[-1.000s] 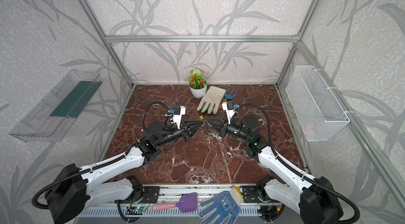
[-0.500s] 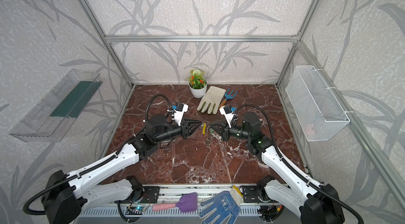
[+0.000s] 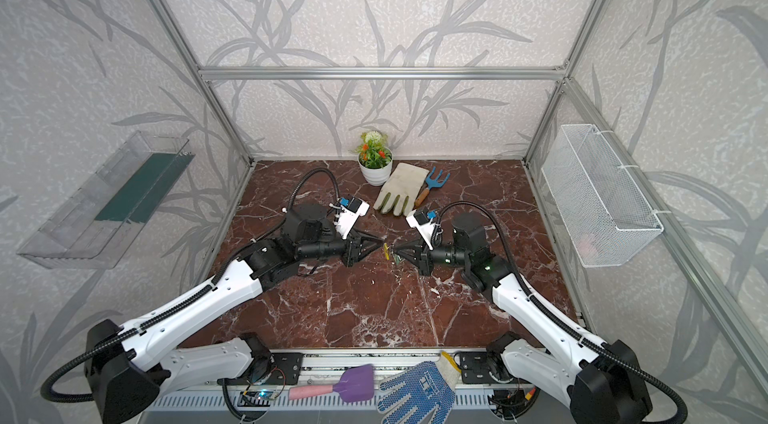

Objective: Put the keys on the keyring

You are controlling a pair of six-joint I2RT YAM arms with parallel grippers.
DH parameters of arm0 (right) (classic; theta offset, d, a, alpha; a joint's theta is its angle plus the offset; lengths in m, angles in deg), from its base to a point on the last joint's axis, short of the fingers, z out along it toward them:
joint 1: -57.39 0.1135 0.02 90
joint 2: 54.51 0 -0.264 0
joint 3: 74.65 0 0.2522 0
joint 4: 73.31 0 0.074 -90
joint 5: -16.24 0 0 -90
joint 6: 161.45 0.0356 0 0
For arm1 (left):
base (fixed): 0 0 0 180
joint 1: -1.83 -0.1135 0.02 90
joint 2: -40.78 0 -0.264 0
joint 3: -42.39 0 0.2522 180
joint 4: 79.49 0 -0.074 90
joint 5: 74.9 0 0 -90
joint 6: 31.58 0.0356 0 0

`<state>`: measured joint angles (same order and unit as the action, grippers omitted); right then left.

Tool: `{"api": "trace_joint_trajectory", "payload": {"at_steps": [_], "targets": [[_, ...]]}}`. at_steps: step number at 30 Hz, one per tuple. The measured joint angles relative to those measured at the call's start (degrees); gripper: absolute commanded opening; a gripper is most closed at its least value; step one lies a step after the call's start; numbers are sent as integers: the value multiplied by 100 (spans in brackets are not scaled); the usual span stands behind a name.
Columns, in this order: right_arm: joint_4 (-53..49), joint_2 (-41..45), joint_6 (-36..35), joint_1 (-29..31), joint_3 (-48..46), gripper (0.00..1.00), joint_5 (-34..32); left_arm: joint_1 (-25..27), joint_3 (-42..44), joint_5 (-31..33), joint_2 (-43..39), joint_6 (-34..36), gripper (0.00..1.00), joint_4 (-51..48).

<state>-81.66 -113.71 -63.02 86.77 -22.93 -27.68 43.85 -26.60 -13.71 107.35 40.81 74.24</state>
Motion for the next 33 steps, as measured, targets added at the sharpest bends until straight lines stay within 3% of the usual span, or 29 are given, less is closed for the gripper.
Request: {"api": "trace_joint_trajectory", "payload": {"at_steps": [8,21,33], "targets": [[-103,-31,-111,105,81,0,-4,57,-15,-267,199,61,24,-299],[-125,-109,-144,138,83,0,-96,68,-15,-109,-101,48,23,-243],[-232,-114,-214,234,85,0,-203,79,-59,-291,151,52,20,-297]]}}
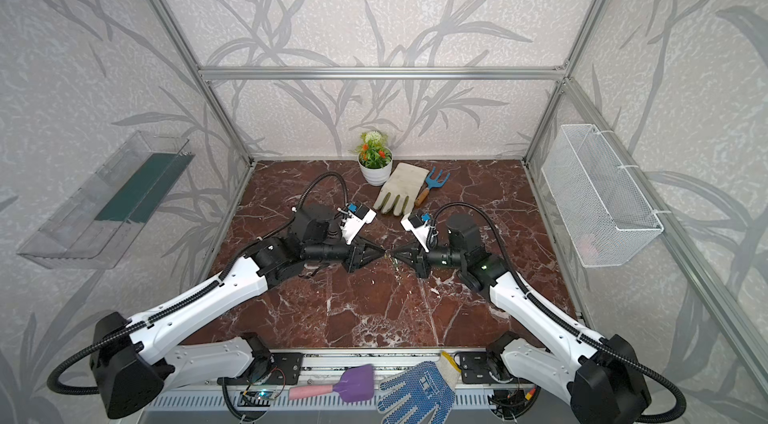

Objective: Put the keys on the keyring

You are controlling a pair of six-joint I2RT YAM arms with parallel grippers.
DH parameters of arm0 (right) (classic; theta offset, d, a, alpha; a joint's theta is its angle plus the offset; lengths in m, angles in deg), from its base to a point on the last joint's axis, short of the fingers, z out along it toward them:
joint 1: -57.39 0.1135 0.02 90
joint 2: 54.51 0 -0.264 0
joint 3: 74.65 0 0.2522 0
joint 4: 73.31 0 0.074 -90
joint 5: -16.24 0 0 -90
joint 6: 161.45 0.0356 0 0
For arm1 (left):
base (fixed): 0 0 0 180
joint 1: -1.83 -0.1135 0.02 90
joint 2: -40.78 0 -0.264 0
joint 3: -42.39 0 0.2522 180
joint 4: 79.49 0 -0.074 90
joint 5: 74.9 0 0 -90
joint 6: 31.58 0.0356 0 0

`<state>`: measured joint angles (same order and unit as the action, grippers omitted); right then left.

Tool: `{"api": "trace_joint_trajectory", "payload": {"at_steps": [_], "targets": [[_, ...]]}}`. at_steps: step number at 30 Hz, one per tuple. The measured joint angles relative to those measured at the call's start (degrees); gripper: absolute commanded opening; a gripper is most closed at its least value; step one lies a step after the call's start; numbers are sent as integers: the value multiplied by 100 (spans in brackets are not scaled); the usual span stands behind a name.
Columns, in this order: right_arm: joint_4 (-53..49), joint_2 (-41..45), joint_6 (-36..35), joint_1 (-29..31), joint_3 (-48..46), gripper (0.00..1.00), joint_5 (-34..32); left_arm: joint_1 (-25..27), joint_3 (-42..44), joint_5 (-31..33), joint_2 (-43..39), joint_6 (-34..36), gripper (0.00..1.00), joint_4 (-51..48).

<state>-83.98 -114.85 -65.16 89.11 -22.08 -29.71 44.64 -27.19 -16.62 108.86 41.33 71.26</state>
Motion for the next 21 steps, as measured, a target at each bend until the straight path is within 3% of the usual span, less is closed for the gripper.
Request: {"api": "trace_joint_trajectory", "payload": {"at_steps": [16,21], "targets": [[-2,-11,-52,81,4,0,-9,68,-201,-96,212,22,16,-90],[-9,-11,-59,96,4,0,-9,103,-210,-127,260,66,8,-122]]}}
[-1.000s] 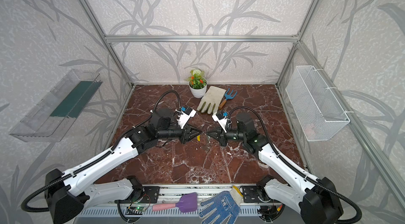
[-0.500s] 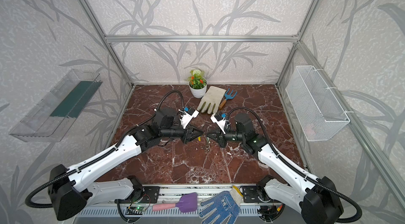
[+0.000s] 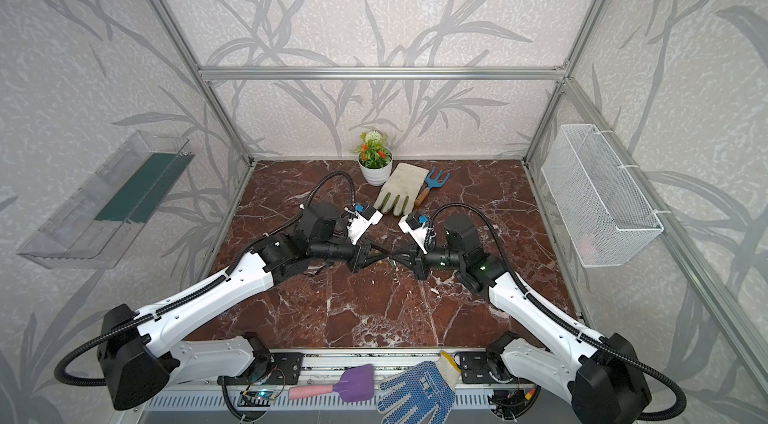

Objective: Put the keys on the keyring

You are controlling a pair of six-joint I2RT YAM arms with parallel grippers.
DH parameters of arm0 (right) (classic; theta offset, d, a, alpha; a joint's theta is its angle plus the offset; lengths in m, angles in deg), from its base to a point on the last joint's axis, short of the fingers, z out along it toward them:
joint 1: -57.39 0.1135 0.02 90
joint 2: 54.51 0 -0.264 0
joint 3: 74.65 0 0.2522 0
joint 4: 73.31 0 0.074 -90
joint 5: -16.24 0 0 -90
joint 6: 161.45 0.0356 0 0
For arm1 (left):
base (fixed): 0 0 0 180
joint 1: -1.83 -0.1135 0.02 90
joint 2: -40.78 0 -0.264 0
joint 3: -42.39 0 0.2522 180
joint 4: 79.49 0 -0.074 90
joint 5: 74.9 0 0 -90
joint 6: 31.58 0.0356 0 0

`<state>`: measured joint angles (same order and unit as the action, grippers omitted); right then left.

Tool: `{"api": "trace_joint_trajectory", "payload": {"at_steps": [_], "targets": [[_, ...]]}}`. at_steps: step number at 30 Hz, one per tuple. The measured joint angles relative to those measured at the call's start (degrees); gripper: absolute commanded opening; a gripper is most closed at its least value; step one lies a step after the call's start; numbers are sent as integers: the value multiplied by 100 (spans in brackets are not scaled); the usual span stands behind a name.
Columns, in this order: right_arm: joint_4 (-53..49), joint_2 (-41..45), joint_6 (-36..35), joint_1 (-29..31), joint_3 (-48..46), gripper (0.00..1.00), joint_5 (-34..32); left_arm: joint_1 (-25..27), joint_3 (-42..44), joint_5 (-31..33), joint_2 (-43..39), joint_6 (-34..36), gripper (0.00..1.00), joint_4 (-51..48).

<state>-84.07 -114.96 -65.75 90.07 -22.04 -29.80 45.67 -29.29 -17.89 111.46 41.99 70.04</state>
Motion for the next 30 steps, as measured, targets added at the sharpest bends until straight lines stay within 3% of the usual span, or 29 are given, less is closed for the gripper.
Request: {"api": "trace_joint_trajectory", "payload": {"at_steps": [2,6,8,11,23,30], "targets": [[-15,0,0,2,0,0,0,4,0,9,0,9,0,-4],[-35,0,2,2,0,0,0,33,0,9,9,33,0,-13],[-33,2,9,2,0,5,-13,37,0,15,13,28,0,-7],[-31,72,35,2,-4,21,-177,37,11,83,11,-15,0,109],[221,1351,219,101,-501,25,-1309,37,1021,678,-378,-514,0,2085],[129,1493,-20,748,-498,28,-2098,39,1364,798,-577,-699,0,3209]]}}
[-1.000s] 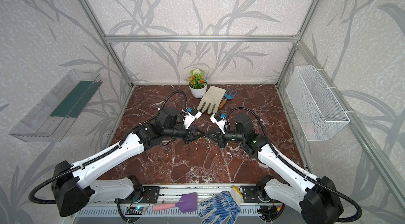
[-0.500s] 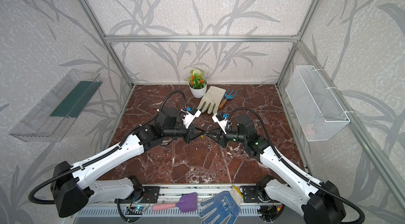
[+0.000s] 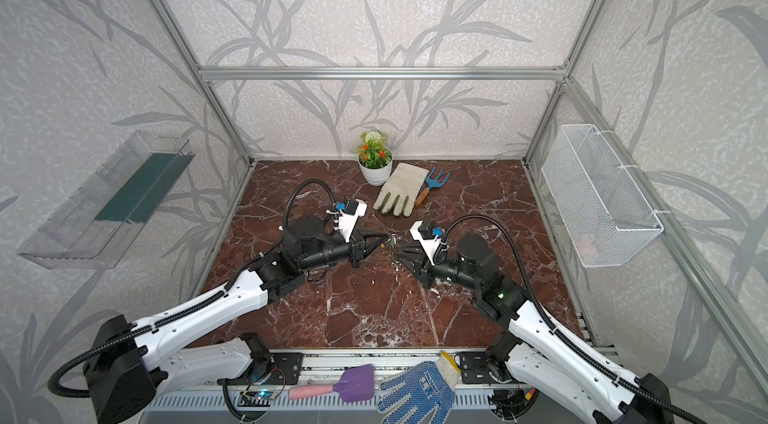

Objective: Put the keys on the keyring

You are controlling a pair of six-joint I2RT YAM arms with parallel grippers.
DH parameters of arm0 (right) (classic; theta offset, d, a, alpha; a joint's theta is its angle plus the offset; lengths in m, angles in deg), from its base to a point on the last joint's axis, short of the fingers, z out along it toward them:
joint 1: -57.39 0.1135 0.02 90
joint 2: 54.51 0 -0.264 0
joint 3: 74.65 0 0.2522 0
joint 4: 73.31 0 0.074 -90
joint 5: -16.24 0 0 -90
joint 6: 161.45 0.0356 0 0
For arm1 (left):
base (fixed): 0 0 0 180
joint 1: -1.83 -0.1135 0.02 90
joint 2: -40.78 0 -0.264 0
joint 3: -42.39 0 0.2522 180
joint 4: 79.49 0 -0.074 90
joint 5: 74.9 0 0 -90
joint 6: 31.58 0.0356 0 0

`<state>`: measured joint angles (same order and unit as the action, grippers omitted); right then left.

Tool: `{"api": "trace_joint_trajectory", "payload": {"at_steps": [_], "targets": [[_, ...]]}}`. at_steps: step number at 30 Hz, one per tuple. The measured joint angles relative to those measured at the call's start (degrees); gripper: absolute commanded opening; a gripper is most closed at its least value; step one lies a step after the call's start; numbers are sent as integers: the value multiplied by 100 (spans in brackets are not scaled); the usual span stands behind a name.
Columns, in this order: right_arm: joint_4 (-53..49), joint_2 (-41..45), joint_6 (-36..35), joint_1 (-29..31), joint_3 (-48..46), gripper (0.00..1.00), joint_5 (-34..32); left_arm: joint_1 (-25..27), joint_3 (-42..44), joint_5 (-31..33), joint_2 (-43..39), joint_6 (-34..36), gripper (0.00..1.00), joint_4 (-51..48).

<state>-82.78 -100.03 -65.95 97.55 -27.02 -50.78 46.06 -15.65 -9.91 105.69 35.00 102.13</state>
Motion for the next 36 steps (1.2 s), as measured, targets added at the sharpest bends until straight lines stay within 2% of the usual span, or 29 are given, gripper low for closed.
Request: {"api": "trace_joint_trajectory", "payload": {"at_steps": [7,17,22,25,32,34,36], "targets": [[-33,-120,-111,28,98,28,-332,4,0,-109,0,-81,0,396],[-42,-146,-249,31,247,28,-619,24,0,-280,11,-85,0,439],[-37,-199,-284,31,328,31,-697,31,0,-350,13,-85,0,439],[-37,-170,-321,31,328,26,-752,31,0,-367,22,-83,0,439],[-42,-76,-380,15,387,24,-754,42,0,-387,79,-83,0,435],[-37,-76,-396,-2,402,18,-745,39,0,-396,98,-83,0,433],[-39,-81,-404,-15,402,18,-728,42,-2,-404,116,-83,0,431]]}}
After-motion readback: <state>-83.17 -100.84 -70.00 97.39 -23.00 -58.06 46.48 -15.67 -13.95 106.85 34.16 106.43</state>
